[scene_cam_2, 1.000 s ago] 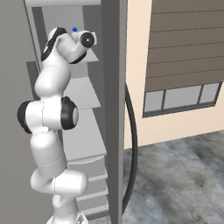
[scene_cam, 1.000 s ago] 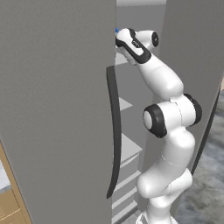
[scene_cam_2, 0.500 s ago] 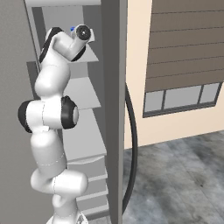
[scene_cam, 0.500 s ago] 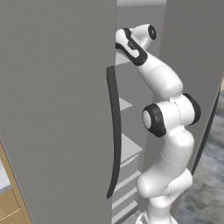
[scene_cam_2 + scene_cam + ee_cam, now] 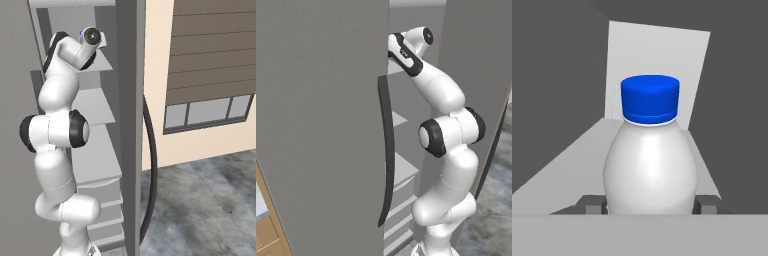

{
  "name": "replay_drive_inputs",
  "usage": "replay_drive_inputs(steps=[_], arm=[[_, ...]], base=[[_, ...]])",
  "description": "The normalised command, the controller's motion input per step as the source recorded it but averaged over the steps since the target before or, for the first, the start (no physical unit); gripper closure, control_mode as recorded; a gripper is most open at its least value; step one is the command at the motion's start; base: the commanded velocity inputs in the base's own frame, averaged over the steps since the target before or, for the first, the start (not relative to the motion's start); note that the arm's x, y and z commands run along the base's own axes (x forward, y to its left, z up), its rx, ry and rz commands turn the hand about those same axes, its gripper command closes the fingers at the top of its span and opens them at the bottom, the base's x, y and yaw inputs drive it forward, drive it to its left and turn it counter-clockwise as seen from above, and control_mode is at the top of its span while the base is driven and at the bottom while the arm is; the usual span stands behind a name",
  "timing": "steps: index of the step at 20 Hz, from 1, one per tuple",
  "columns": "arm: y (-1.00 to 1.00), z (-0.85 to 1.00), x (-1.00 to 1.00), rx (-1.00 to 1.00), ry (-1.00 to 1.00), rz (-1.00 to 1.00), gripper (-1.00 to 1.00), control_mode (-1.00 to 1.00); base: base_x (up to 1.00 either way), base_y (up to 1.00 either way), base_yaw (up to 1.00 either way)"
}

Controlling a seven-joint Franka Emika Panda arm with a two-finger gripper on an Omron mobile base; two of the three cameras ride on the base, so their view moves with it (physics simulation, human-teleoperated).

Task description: Take the bottled waters from the counter and place them in the freezer to freeze. Close the freezer door after placing the bottles.

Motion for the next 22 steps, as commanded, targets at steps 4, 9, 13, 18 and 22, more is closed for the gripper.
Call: replay_drive_inputs(steps=[4, 9, 13, 18, 22], arm=[[0.00, -0.03, 0.00, 0.01, 0.07, 0.00, -1.00, -1.00], [0.00, 0.00, 0.00, 0.00, 0.02, 0.00, -1.00, -1.00], [0.00, 0.00, 0.00, 0.00, 0.00, 0.00, -1.00, -1.00], [0.00, 0.00, -0.05, 0.00, 0.00, -0.01, -1.00, -1.00], [-0.02, 0.03, -0.16, 0.00, 0.00, -0.02, -1.00, -1.00]], base=[[0.00, 0.00, 0.00], [0.00, 0.00, 0.00], [0.00, 0.00, 0.00], [0.00, 0.00, 0.00], [0.00, 0.00, 0.00]])
